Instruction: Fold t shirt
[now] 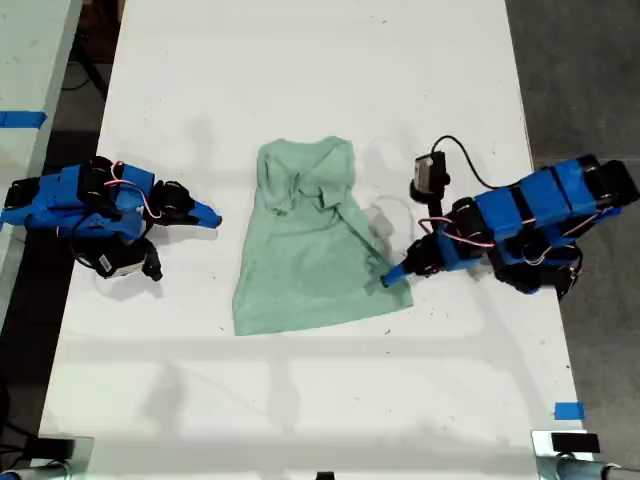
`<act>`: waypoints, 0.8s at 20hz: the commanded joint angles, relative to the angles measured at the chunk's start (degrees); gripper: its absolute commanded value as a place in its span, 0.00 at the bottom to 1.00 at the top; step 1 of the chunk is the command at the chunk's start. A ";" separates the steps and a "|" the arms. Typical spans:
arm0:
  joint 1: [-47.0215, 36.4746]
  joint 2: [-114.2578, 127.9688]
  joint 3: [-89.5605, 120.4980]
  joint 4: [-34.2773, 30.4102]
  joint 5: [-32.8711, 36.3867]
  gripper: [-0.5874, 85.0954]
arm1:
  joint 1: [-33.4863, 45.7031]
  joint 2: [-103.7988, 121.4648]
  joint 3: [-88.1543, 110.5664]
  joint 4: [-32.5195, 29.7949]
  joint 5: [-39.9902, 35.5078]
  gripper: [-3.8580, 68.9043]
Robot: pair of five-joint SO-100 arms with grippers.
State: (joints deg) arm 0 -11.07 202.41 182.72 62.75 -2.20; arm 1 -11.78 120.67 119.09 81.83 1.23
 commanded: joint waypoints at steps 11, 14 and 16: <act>0.09 0.26 0.53 -1.23 0.70 0.01 | 0.44 -13.62 8.09 -25.22 1.05 0.46; 0.09 0.26 0.53 -1.23 0.70 0.01 | 1.05 -12.30 8.61 -25.05 0.18 0.39; 0.00 0.26 0.53 -1.23 0.70 0.01 | 1.14 -14.15 8.70 -27.16 0.09 0.11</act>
State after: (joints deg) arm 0 -11.07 202.41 182.72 62.75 -2.20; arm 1 -11.60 106.96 127.71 56.78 1.93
